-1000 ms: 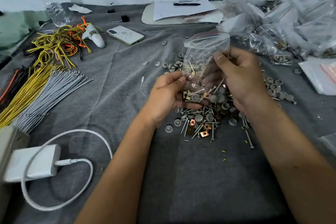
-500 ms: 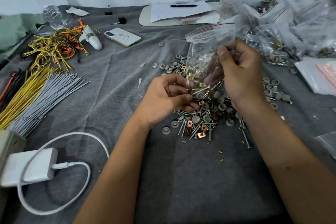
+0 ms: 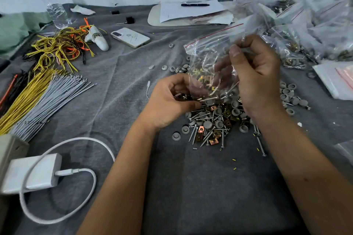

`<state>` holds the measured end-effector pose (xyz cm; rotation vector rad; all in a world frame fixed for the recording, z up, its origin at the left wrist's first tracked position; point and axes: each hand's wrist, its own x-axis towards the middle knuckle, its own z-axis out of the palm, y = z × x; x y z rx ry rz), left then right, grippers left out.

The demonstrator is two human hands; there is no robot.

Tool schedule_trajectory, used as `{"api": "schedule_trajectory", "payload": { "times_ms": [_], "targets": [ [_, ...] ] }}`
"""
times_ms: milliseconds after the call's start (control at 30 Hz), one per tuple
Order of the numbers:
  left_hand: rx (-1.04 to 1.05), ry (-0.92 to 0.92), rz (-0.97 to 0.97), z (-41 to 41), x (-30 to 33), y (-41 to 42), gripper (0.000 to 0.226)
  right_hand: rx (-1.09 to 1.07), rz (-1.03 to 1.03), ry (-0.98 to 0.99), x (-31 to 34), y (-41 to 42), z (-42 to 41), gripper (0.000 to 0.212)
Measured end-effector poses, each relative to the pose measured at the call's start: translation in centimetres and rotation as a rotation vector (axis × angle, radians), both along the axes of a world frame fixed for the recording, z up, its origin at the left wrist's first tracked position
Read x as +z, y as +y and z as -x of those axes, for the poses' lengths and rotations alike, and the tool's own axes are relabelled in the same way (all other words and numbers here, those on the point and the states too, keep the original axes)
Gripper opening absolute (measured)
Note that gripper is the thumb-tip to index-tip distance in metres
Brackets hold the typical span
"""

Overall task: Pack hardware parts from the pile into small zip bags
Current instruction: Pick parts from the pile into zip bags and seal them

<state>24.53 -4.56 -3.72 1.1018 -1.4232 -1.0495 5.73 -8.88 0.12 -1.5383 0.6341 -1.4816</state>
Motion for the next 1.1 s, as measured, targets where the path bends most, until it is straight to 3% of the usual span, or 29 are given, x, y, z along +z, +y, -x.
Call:
{"api": "schedule_trajectory", "payload": {
  "times_ms": [467, 633, 1100],
  "targets": [
    [-0.069, 0.071, -0.057, -0.2, -0.4, -0.1, 0.042, -0.043, -0.034, -0.010, -0.1, 0.1, 0.1, 0.008],
    [-0.049, 0.079, -0.074, -0.1, -0.1, 0.1, 0.028, -0.056, -0.050, -0.026, -0.3, -0.2, 0.0, 0.010],
    [0.083, 0.086, -0.129, 0.2, 0.3, 0.2, 0.019, -0.188, -0.167, 0.046, -1.0, -1.1, 0.5, 0.018]
  ]
}}
